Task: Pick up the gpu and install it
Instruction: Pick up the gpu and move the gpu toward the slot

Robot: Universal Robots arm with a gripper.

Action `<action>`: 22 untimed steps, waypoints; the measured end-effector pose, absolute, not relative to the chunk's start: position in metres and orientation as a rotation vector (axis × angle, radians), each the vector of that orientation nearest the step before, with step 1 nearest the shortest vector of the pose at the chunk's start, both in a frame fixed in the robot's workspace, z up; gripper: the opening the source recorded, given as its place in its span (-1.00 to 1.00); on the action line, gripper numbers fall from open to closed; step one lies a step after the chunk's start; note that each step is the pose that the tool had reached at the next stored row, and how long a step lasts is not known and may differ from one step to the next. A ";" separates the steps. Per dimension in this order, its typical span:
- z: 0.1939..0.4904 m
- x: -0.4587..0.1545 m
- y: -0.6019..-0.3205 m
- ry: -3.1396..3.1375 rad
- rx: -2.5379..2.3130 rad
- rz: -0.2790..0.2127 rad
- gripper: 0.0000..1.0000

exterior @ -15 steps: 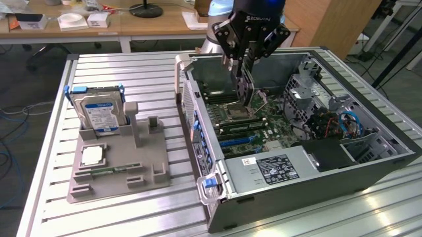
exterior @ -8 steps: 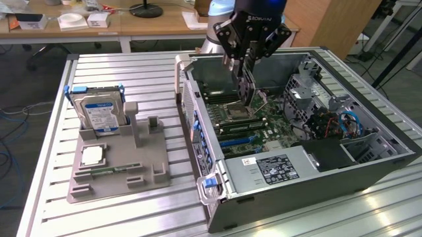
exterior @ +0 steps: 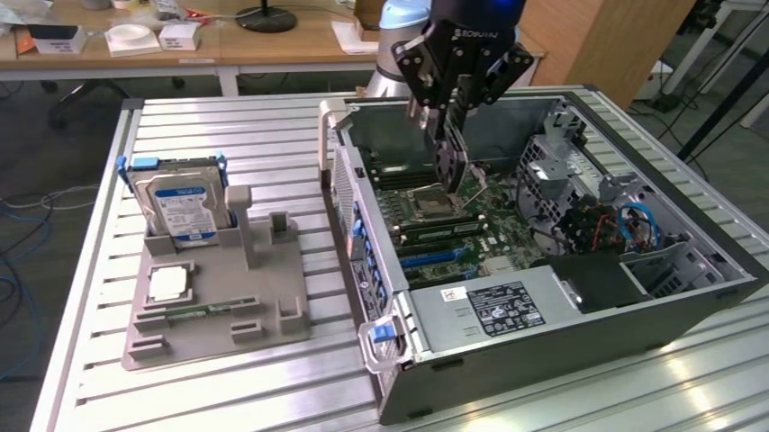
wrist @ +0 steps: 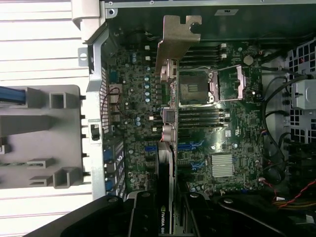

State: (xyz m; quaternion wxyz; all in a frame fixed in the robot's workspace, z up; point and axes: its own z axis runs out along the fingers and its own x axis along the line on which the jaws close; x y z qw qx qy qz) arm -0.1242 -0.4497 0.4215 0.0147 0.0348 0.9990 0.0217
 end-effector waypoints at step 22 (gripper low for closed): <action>0.422 -0.114 -0.450 3.110 0.109 0.067 -0.47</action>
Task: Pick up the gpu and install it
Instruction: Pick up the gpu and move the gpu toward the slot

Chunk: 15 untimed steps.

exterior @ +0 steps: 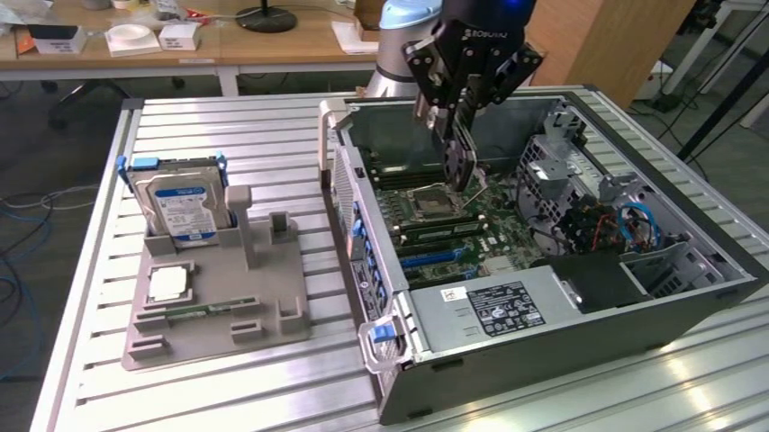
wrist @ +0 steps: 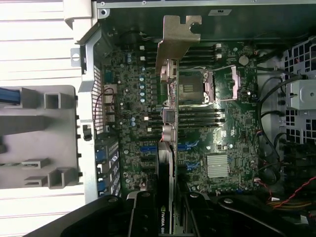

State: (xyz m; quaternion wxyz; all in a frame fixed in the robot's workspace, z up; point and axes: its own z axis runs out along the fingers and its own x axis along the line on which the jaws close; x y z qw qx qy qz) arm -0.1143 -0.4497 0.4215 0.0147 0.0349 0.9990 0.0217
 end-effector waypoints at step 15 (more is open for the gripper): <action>0.422 -0.101 -0.450 3.110 0.108 0.067 -0.47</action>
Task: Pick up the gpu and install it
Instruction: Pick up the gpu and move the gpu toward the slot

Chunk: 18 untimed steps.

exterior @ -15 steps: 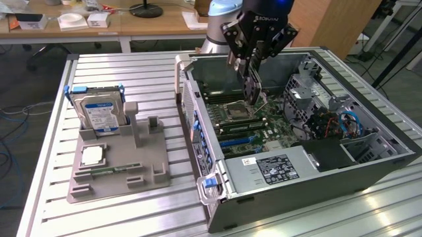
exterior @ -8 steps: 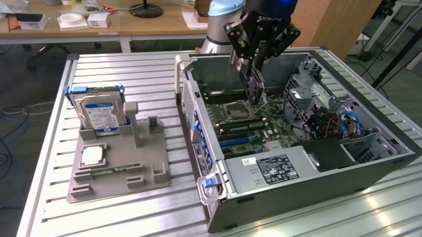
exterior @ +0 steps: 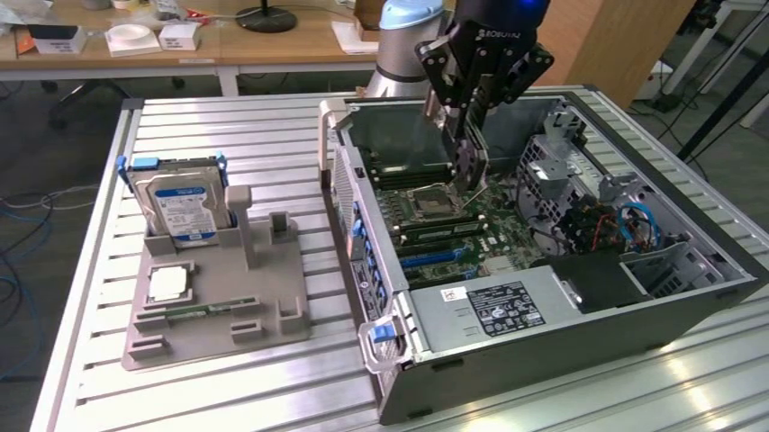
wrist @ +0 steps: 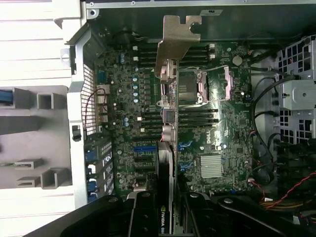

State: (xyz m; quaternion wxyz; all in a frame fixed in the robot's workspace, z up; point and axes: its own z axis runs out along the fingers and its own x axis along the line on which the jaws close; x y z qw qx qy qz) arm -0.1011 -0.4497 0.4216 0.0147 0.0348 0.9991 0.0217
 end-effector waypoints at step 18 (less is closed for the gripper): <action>0.422 -0.086 -0.450 3.110 0.108 0.067 -0.47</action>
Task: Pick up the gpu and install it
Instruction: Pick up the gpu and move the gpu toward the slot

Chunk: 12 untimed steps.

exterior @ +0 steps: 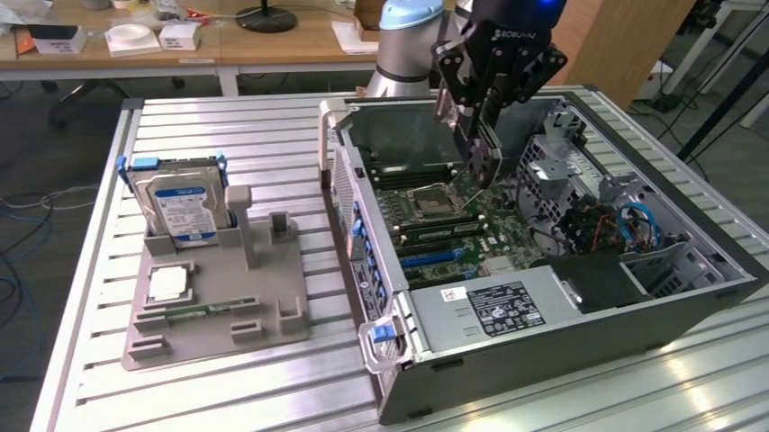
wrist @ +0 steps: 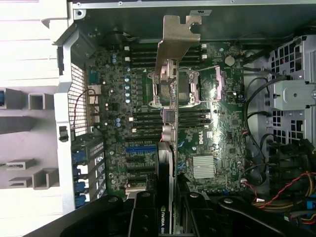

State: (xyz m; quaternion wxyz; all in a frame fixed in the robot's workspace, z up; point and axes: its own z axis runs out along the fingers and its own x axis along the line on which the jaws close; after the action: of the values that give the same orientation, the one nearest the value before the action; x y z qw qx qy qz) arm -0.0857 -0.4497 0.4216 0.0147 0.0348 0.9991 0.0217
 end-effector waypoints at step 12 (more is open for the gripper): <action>0.422 -0.078 -0.450 3.110 0.108 0.067 -0.47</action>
State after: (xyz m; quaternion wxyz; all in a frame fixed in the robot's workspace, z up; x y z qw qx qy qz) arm -0.0780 -0.4497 0.4216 0.0147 0.0348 0.9991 0.0217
